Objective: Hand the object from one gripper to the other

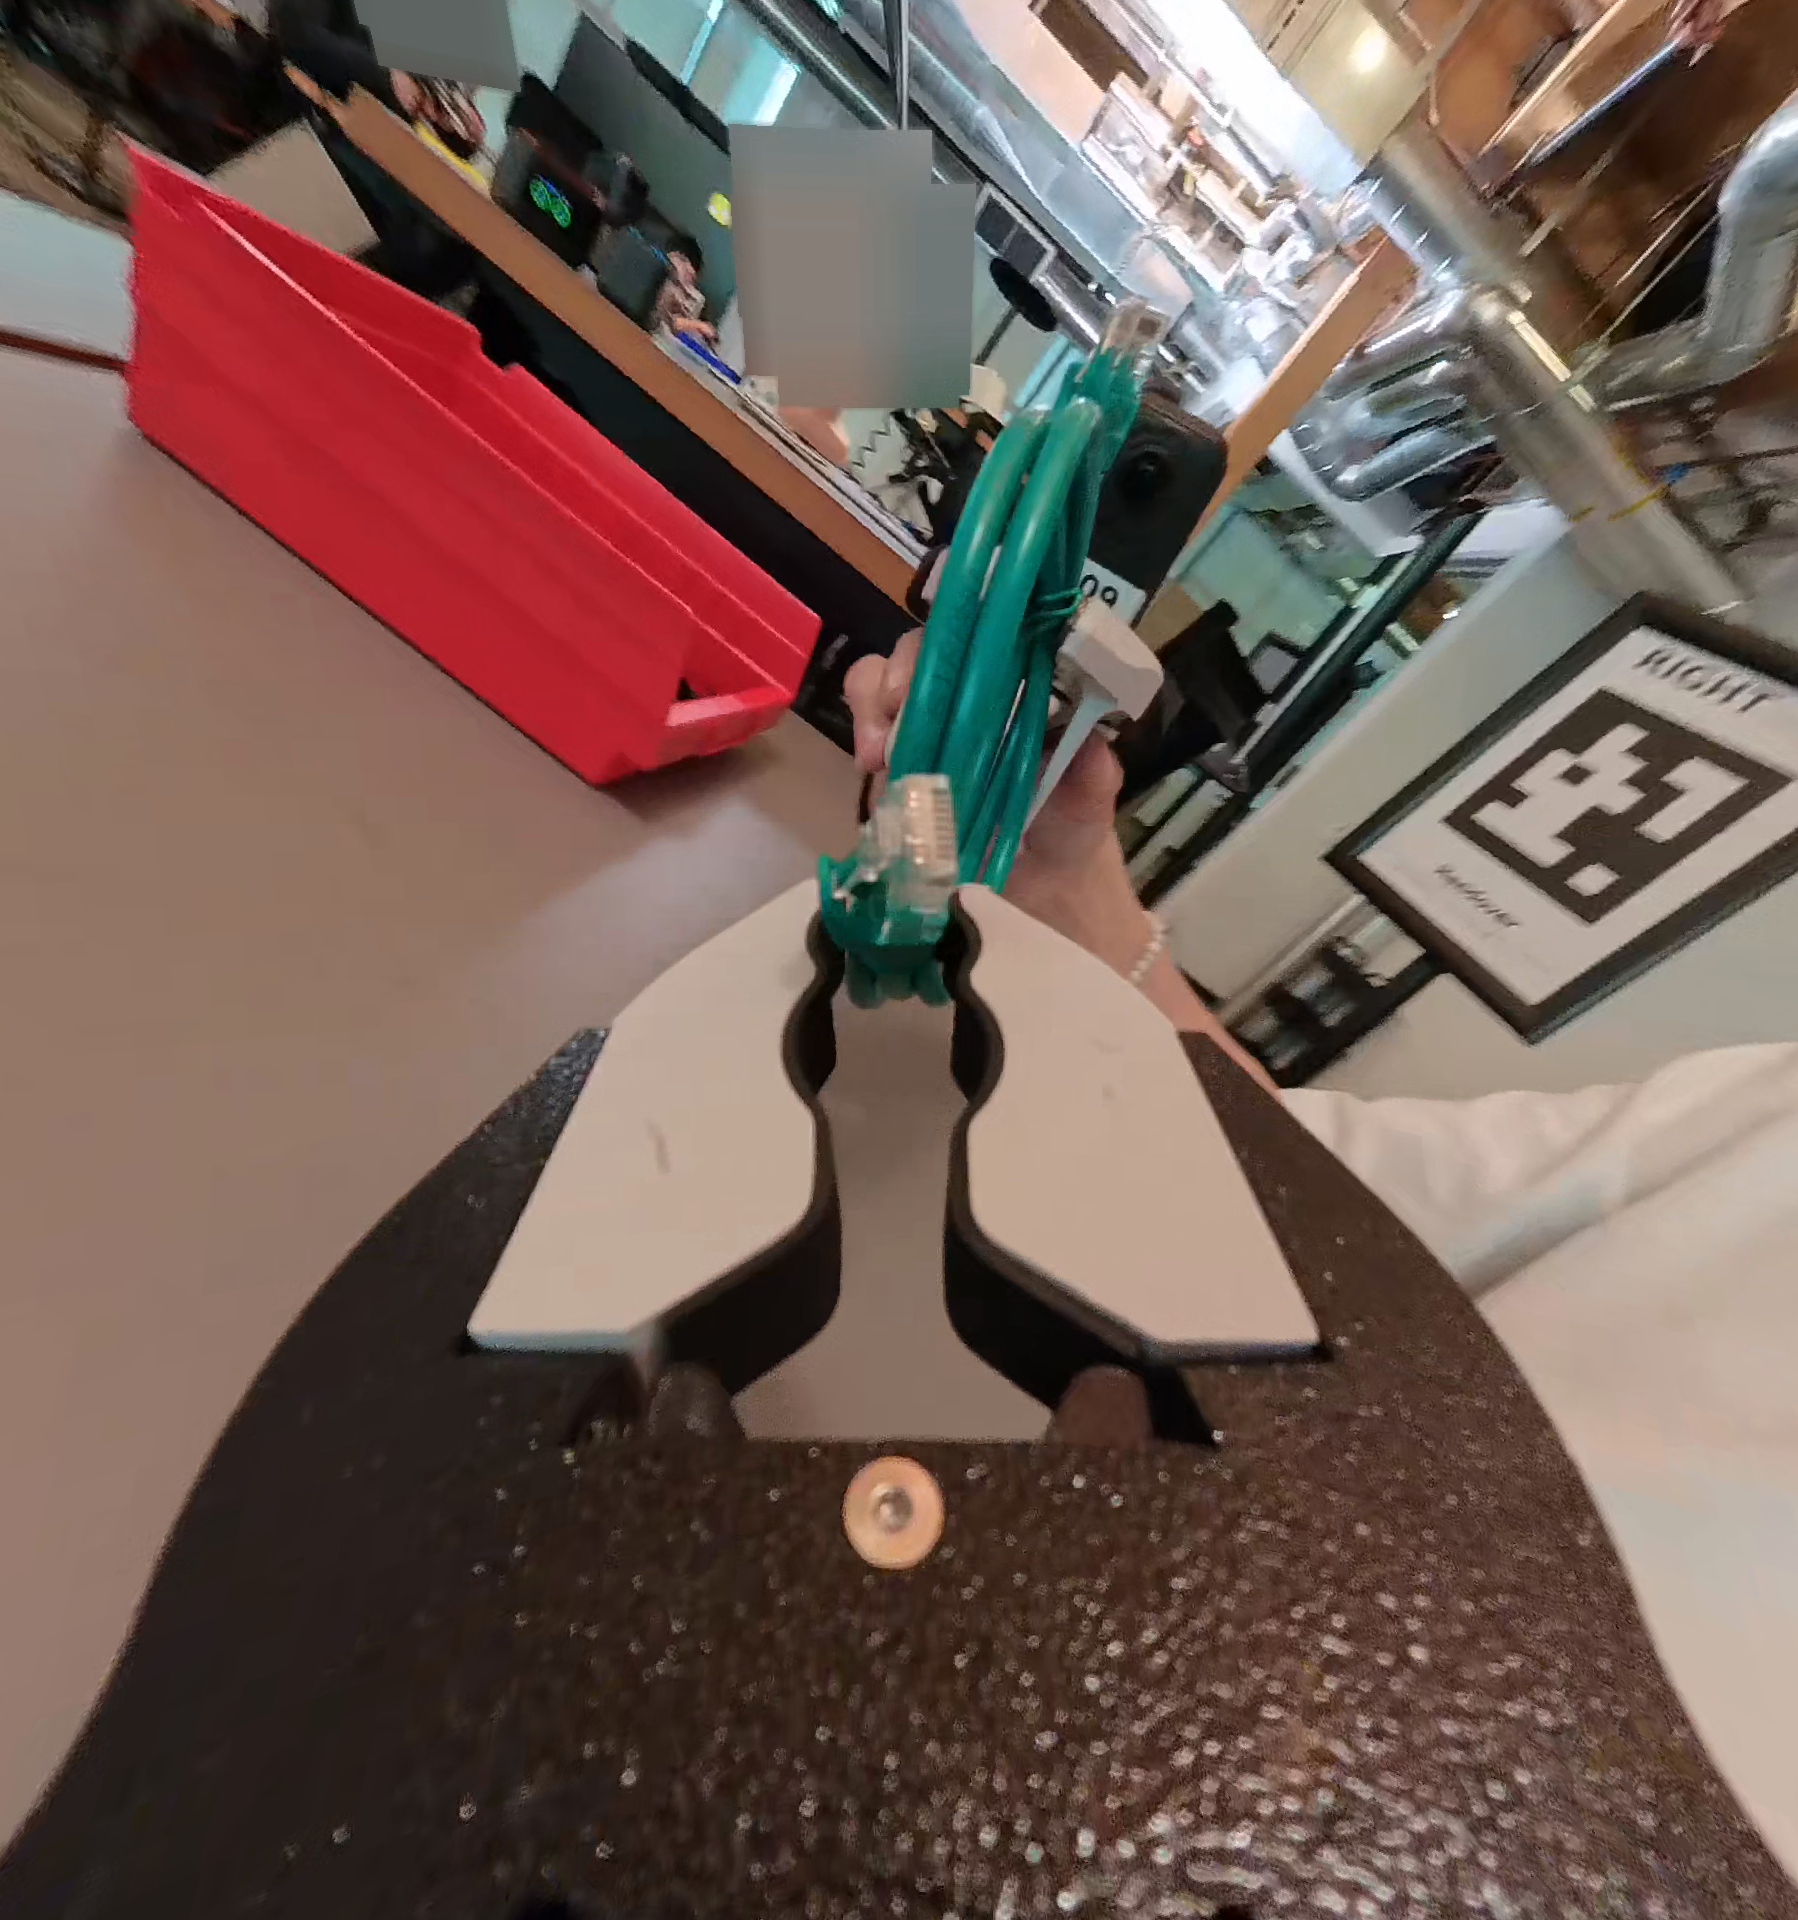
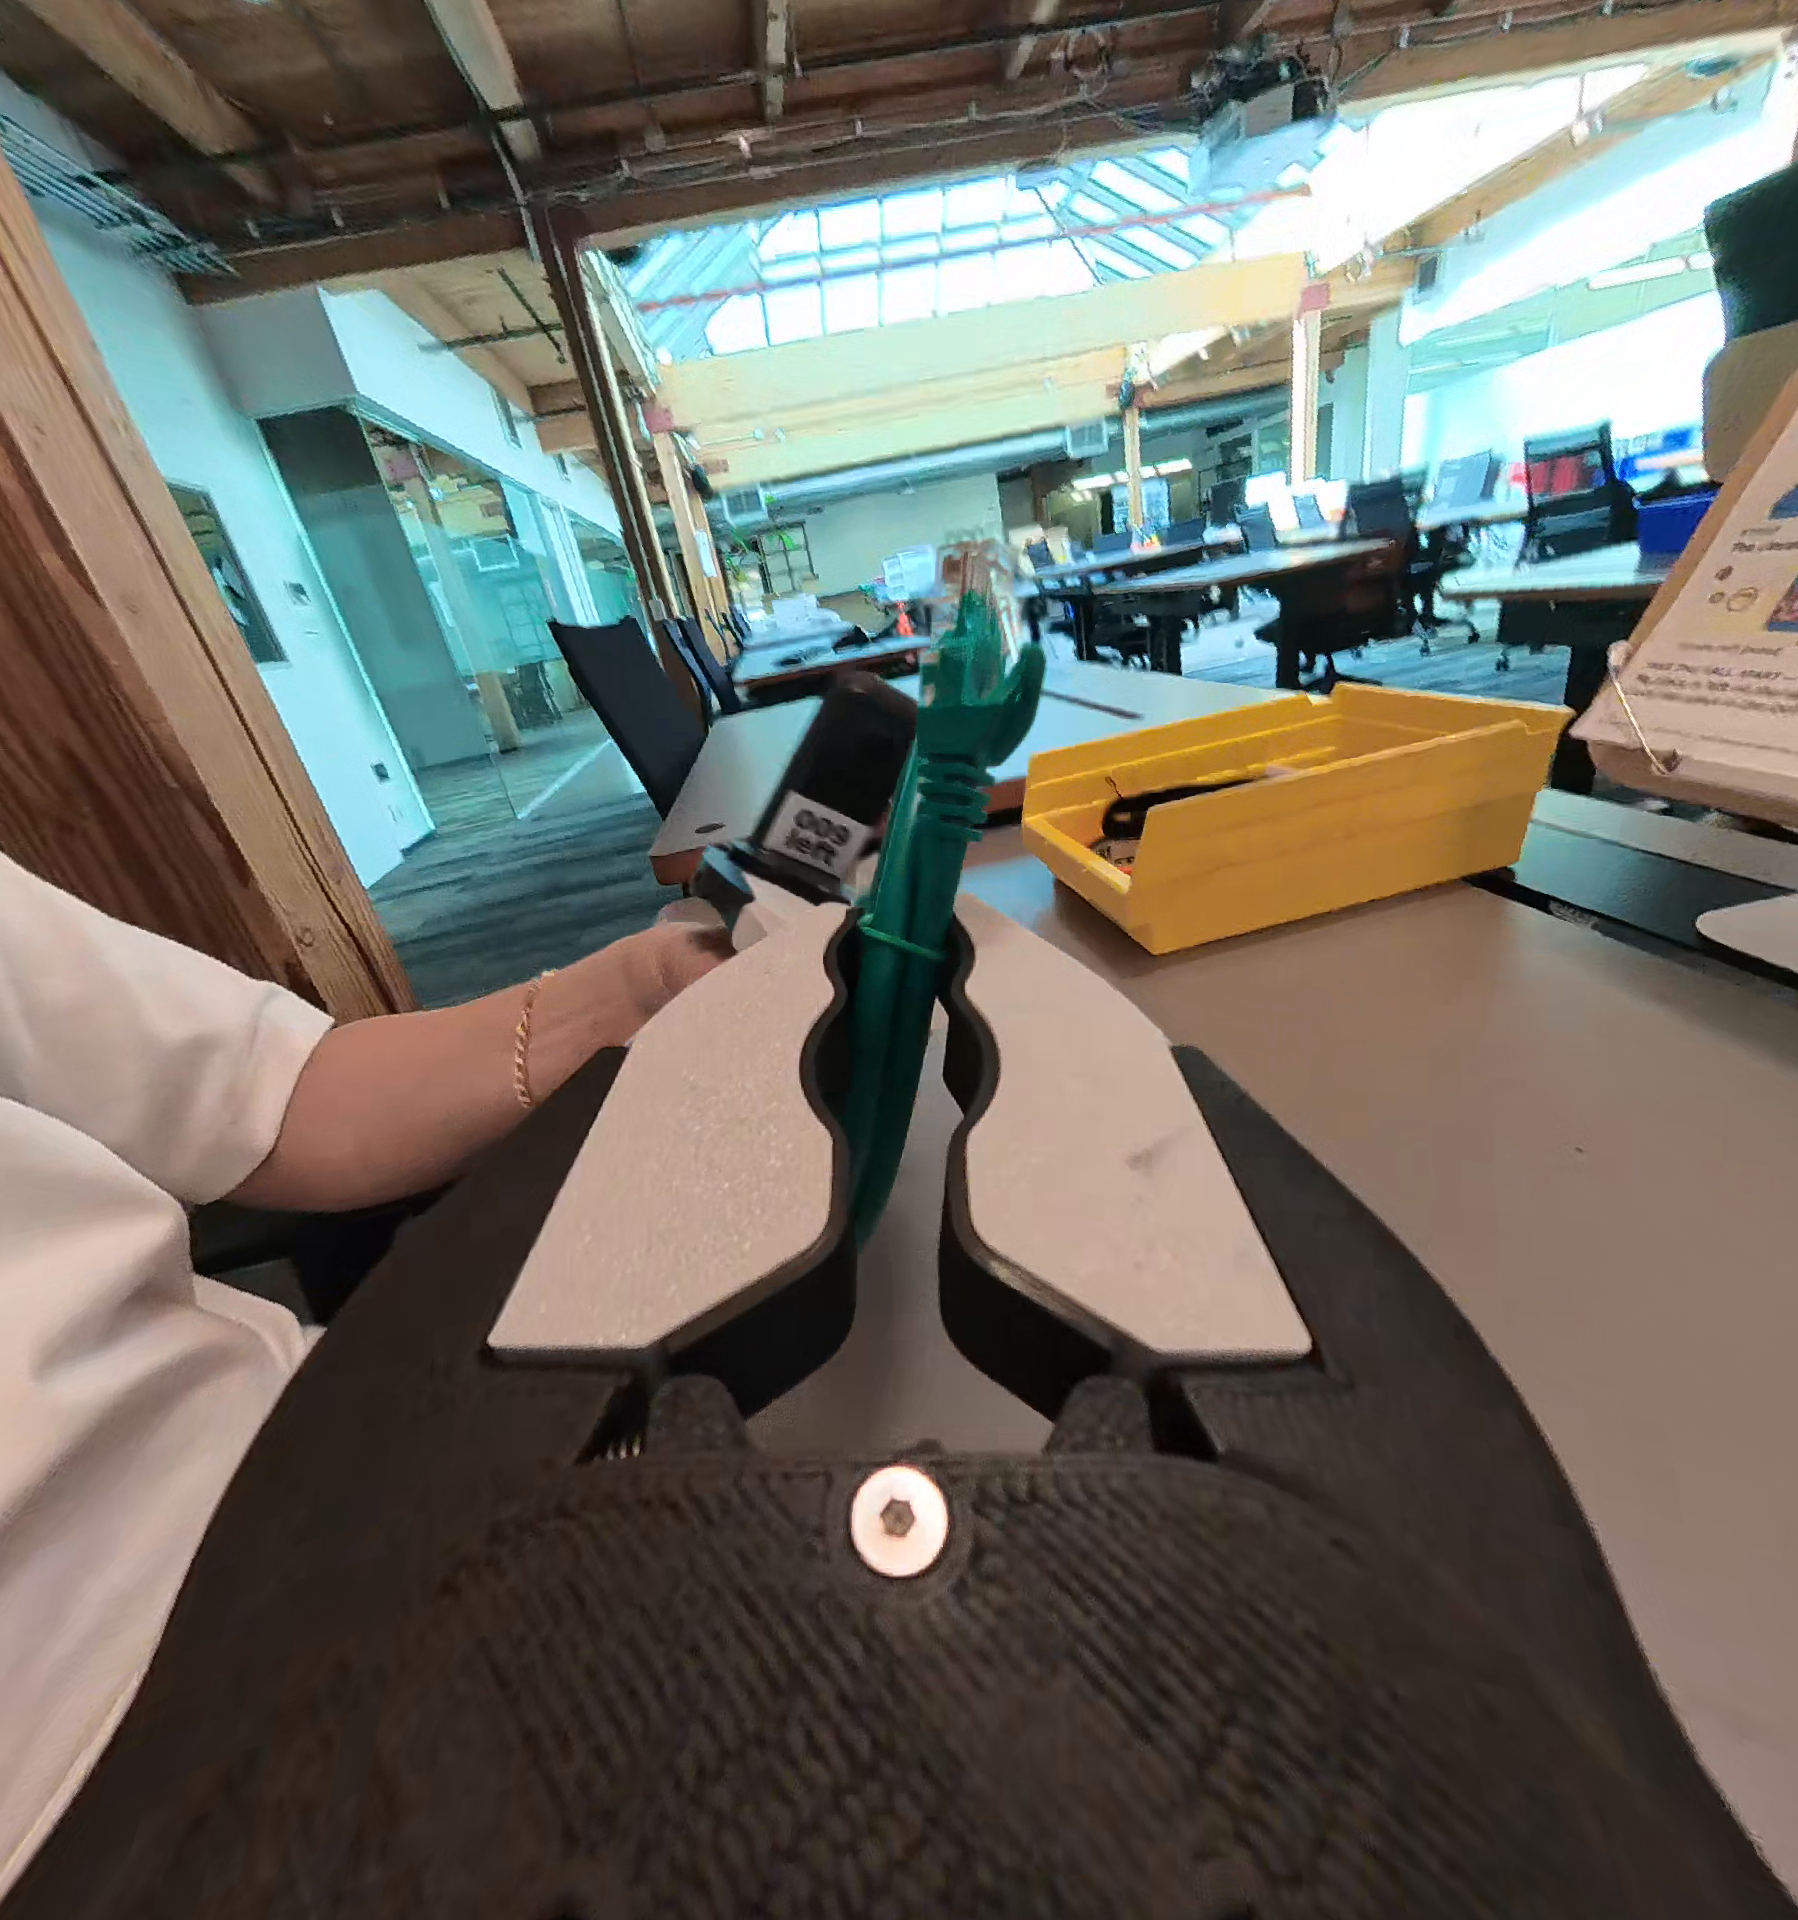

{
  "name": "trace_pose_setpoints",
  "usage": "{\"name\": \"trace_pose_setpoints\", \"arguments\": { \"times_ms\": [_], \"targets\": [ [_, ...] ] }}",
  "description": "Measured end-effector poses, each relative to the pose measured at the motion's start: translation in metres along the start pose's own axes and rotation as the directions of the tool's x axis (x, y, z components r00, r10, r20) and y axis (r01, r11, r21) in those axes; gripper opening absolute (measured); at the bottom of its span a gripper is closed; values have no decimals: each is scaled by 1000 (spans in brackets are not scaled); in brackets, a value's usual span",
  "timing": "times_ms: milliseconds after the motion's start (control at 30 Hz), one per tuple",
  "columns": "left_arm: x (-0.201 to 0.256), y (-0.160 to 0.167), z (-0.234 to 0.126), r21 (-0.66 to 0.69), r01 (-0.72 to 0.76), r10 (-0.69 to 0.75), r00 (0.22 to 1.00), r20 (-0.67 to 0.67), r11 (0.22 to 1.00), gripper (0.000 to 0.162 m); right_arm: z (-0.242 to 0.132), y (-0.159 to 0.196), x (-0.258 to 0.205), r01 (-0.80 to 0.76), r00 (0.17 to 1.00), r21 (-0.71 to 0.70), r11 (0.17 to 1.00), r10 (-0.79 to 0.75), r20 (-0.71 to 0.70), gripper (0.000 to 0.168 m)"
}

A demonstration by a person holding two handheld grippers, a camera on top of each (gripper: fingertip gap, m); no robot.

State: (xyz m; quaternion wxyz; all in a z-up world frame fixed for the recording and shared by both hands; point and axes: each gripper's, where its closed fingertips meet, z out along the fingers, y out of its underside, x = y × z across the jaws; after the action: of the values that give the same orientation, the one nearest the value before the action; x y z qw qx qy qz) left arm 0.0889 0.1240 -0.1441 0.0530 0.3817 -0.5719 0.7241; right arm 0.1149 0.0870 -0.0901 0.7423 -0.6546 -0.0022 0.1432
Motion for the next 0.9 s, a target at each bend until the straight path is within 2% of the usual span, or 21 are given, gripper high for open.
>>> {"name": "trace_pose_setpoints", "arguments": {
  "times_ms": [100, 300, 400, 467, 533, 600, 700, 733, 800, 900],
  "targets": [
    [-5, 0, -4, -4, -82, 82, 996, 39, 997, 17, 1, 7, 3, -6, 1000, -44, 999, 4, -28, 13],
    [-15, -1, -12, -2, 76, -76, 996, 36, 997, 16, 4, 21, 10, 4, 996, -129, 992, -15, -84, 14],
    [-16, 0, -14, -17, 71, -70, 996, 51, 997, 16, 2, 27, 16, 19, 992, -165, 986, -39, -119, 17],
    [-18, -2, -16, -13, 68, -67, 995, 71, 998, 16, -2, 28, 17, 89, 984, -194, 977, -116, -136, 34],
    [-18, -5, -20, -3, 121, -120, 991, 63, 993, 16, -8, 24, 14, 233, 955, -220, 947, -266, -134, 50],
    [-18, -5, -26, -14, 217, -216, 976, 30, 976, 16, -13, 18, 9, 456, 859, -261, 851, -498, -123, 59],
    [-15, 3, -33, -94, 353, -358, 933, -44, 931, 16, -16, 13, 2, 754, 571, -334, 566, -816, -94, 71],
    [-16, 5, -35, -115, 383, -391, 919, -50, 916, 16, -16, 17, 2, 799, 481, -381, 466, -875, -62, 73],
    [-16, 11, -40, -163, 423, -437, 897, -61, 891, 16, -15, 31, 4, 827, 359, -478, 296, -932, 43, 72],
    [-17, 12, -46, -192, 451, -472, 878, -79, 872, 16, -8, 44, 5, 847, 188, -526, 76, -969, 163, 63]
  ]
}}
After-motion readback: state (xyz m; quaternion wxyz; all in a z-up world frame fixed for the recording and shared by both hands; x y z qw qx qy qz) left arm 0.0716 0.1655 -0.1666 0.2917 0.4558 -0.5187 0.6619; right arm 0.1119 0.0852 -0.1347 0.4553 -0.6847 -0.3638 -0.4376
